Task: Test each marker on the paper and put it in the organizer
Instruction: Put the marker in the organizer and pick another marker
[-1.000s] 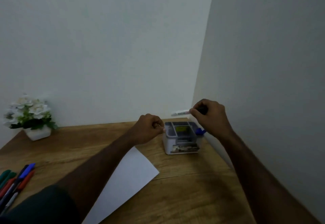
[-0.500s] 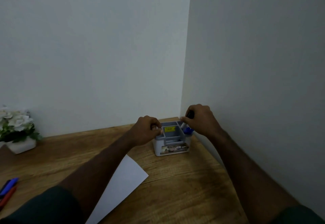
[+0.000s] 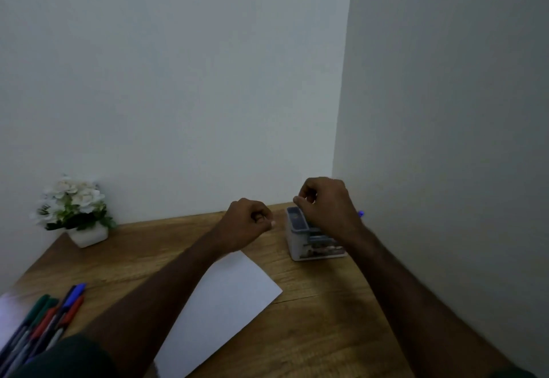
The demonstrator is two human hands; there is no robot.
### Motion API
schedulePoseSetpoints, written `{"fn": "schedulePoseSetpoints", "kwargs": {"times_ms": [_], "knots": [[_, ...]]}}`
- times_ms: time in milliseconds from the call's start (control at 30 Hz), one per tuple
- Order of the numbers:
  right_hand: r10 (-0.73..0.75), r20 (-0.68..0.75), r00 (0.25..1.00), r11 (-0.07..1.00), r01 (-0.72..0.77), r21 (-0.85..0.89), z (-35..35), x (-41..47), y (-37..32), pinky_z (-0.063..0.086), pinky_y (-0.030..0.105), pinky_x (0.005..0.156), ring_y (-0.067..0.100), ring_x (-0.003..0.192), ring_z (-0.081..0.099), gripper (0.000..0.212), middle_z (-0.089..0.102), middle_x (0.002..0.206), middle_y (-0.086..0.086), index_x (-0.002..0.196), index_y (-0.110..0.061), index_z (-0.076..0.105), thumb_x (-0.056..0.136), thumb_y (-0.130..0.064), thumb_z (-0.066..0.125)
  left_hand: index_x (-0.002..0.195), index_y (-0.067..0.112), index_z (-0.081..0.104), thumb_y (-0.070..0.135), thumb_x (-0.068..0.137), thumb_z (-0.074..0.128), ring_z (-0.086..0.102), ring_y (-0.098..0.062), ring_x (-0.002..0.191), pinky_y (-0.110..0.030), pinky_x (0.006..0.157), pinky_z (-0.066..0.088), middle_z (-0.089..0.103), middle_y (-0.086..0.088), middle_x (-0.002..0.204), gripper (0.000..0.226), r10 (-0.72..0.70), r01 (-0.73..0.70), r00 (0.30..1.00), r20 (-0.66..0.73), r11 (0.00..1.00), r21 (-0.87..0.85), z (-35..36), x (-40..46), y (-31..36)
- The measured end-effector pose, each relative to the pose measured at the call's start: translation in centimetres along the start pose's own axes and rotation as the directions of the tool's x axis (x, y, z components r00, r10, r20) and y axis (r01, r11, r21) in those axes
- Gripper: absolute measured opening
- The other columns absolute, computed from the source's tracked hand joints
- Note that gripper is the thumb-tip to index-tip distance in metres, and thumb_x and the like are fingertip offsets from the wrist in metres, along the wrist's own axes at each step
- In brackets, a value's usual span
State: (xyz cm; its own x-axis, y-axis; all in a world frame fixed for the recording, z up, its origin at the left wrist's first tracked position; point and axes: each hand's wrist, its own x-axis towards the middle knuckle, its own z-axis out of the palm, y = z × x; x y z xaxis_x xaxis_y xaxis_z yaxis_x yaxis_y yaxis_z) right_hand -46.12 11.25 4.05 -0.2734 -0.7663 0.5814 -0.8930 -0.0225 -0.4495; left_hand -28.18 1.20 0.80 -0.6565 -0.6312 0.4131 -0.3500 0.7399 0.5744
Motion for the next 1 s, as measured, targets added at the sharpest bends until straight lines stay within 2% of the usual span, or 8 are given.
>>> {"fn": "schedulePoseSetpoints", "kwargs": {"times_ms": [167, 267, 400, 500, 667, 800, 900, 1000], "knots": [[-0.147, 0.124, 0.981, 0.985, 0.134, 0.105, 5.9, -1.3, -6.9, 0.045, 0.025, 0.065, 0.010, 0.070, 0.058, 0.010, 0.060, 0.070, -0.011, 0.078, -0.018, 0.069, 0.083, -0.025, 0.072, 0.080, 0.022, 0.074, 0.025, 0.082, 0.074, 0.061, -0.003, 0.066, -0.024, 0.066, 0.048, 0.068, 0.011, 0.071, 0.004, -0.119, 0.122, 0.990, -0.069, 0.992, 0.036, -5.2, -5.7, -3.8], [-0.223, 0.227, 0.948, 0.964, 0.179, 0.198, 9.8, -2.7, -11.5, 0.042, 0.023, 0.064, 0.009, 0.071, 0.056, 0.006, 0.060, 0.072, -0.009, 0.084, -0.019, 0.069, 0.084, -0.024, 0.069, 0.075, 0.018, 0.073, 0.022, 0.081, 0.075, 0.056, 0.001, 0.060, -0.014, 0.058, 0.039, 0.064, 0.019, 0.064, 0.008, -0.169, 0.183, 0.974, -0.149, 0.979, 0.087, -9.0, -10.1, -6.6], [-0.368, 0.310, 0.877, 0.911, 0.273, 0.308, 15.1, -5.1, -17.1, 0.037, 0.022, 0.072, 0.009, 0.077, 0.055, 0.013, 0.069, 0.086, 0.001, 0.098, -0.017, 0.069, 0.086, -0.017, 0.065, 0.068, 0.008, 0.067, 0.022, 0.083, 0.072, 0.049, -0.004, 0.057, -0.024, 0.056, 0.035, 0.059, 0.001, 0.061, 0.021, -0.264, 0.293, 0.934, -0.242, 0.951, 0.094, -13.9, -16.7, -10.0], [-0.433, 0.381, 0.817, 0.883, 0.299, 0.363, 18.5, -6.9, -21.0, 0.044, 0.027, 0.079, 0.020, 0.090, 0.061, 0.014, 0.070, 0.096, 0.004, 0.099, -0.018, 0.069, 0.088, -0.017, 0.061, 0.071, 0.013, 0.070, 0.018, 0.084, 0.073, 0.056, -0.004, 0.061, -0.017, 0.059, 0.039, 0.066, 0.002, 0.067, 0.015, -0.371, 0.416, 0.872, -0.320, 0.905, 0.084, -16.7, -21.0, -12.2], [-0.363, 0.484, 0.796, 0.913, 0.201, 0.354, 22.1, -9.3, -25.5, 0.042, 0.031, 0.079, 0.023, 0.105, 0.057, 0.015, 0.070, 0.109, 0.004, 0.101, -0.024, 0.068, 0.093, -0.024, 0.055, 0.074, 0.023, 0.077, 0.018, 0.081, 0.073, 0.064, -0.002, 0.073, -0.013, 0.064, 0.041, 0.072, 0.011, 0.074, 0.009, -0.431, 0.509, 0.830, -0.353, 0.845, 0.166, -19.0, -24.8, -14.4], [-0.279, 0.529, 0.802, 0.944, 0.127, 0.306, 23.8, -9.8, -27.0, 0.048, 0.032, 0.078, 0.024, 0.101, 0.061, 0.017, 0.069, 0.108, 0.004, 0.102, -0.025, 0.068, 0.089, -0.027, 0.057, 0.080, 0.022, 0.077, 0.022, 0.082, 0.074, 0.064, -0.001, 0.075, -0.018, 0.069, 0.047, 0.073, 0.010, 0.079, 0.004, -0.447, 0.519, 0.830, -0.334, 0.839, 0.165, -19.1, -25.7, -15.0], [-0.229, 0.543, 0.808, 0.961, 0.098, 0.260, 24.2, -9.5, -27.4, 0.048, 0.031, 0.071, 0.026, 0.095, 0.063, 0.016, 0.068, 0.100, 0.005, 0.091, -0.025, 0.065, 0.085, -0.030, 0.052, 0.081, 0.020, 0.077, 0.020, 0.081, 0.074, 0.065, -0.003, 0.077, -0.021, 0.073, 0.049, 0.073, 0.008, 0.079, 0.003, -0.459, 0.526, 0.824, -0.333, 0.838, 0.144, -18.9, -26.0, -15.2], [-0.170, 0.570, 0.804, 0.978, 0.068, 0.196, 24.1, -9.0, -27.5, 0.050, 0.032, 0.068, 0.025, 0.091, 0.062, 0.010, 0.065, 0.097, 0.006, 0.087, -0.022, 0.062, 0.082, -0.029, 0.057, 0.082, 0.020, 0.076, 0.020, 0.083, 0.072, 0.064, -0.002, 0.076, -0.019, 0.071, 0.048, 0.072, 0.008, 0.079, 0.004, -0.459, 0.520, 0.825, -0.329, 0.845, 0.126, -18.6, -26.1, -15.2]]}}
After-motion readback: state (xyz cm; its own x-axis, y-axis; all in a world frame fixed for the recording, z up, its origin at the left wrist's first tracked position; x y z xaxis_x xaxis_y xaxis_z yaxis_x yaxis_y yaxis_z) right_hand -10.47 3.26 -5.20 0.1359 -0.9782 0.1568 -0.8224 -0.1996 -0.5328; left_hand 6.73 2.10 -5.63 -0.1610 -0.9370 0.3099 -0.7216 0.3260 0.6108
